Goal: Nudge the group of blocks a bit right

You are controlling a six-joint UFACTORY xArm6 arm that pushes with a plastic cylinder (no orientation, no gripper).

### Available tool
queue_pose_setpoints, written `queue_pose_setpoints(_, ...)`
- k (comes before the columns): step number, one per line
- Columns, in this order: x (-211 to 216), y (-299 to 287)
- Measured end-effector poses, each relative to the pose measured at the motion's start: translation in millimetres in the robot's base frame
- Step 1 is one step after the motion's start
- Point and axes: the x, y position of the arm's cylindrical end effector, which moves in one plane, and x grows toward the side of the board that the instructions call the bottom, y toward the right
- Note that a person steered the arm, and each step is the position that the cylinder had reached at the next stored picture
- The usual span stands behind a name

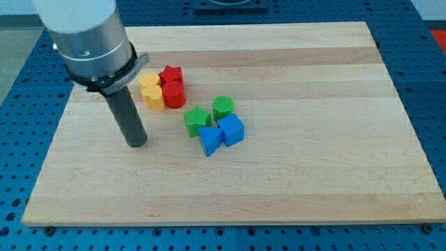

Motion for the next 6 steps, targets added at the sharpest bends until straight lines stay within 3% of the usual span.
queue_pose_setpoints(1, -19, 19)
queue_pose_setpoints(4, -13, 66)
queue_pose_setpoints(6, -32, 120)
